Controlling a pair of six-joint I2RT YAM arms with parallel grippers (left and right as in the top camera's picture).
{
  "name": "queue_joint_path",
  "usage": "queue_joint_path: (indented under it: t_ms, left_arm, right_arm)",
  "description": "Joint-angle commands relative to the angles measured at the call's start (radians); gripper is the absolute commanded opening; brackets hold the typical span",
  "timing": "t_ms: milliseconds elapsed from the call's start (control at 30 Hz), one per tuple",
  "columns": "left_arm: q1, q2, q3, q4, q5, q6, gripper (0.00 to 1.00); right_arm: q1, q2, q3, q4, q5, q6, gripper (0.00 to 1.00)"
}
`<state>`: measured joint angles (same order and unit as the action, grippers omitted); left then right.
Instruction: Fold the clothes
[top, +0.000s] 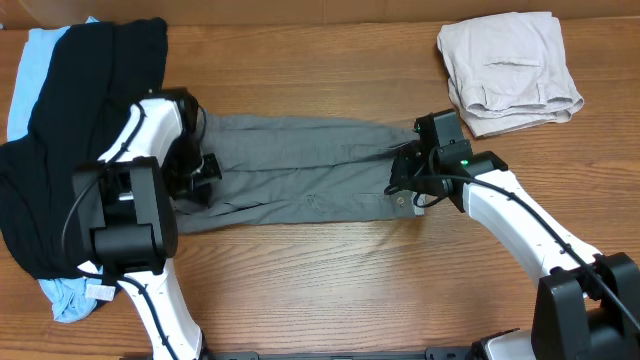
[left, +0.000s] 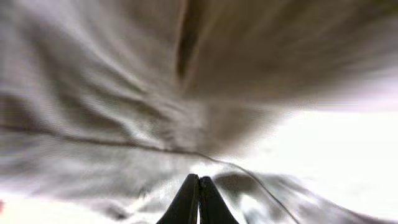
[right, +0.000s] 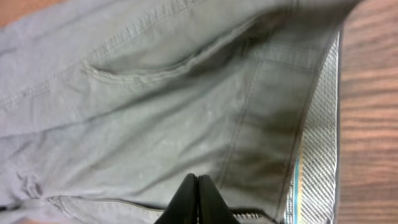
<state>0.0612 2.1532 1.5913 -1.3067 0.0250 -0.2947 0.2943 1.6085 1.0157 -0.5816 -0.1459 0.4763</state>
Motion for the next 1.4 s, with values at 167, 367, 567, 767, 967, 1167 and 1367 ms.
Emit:
queue_joint_path:
  t_ms: [167,367,567,767,967,1167,1367]
  left_arm:
    - [-0.068,-0.001,0.162,0.012,-0.008,0.158,0.04]
    - [-0.157,-0.001,0.162,0.006,0.018,0.206,0.04]
    - [-0.251,-0.001,0.143,0.008,0.015,0.111,0.04]
    - [-0.292,0.001,0.097,0.066,-0.132,-0.166,0.04]
    - [-0.297,0.001,0.090,0.070,-0.131,-0.212,0.04]
    - [-0.300,0.001,0.032,0.161,-0.133,-0.287,0.04]
    - [-0.290,0.001,-0.026,0.257,-0.141,-0.290,0.04]
  right_arm:
    - [0.030,0.101,0.018,-0.029,-0.031,-0.017,0.04]
    - [0.037,0.133,0.018,-0.025,-0.029,-0.016,0.04]
    - [0.033,0.149,0.018,-0.012,0.014,-0.017,0.04]
    - [0.031,0.194,0.018,0.023,0.014,-0.017,0.04]
    - [0.024,0.195,0.018,0.032,0.026,-0.017,0.04]
    - [0.024,0.195,0.018,0.038,0.026,-0.016,0.04]
    - [0.024,0.195,0.018,0.033,0.026,-0.012,0.04]
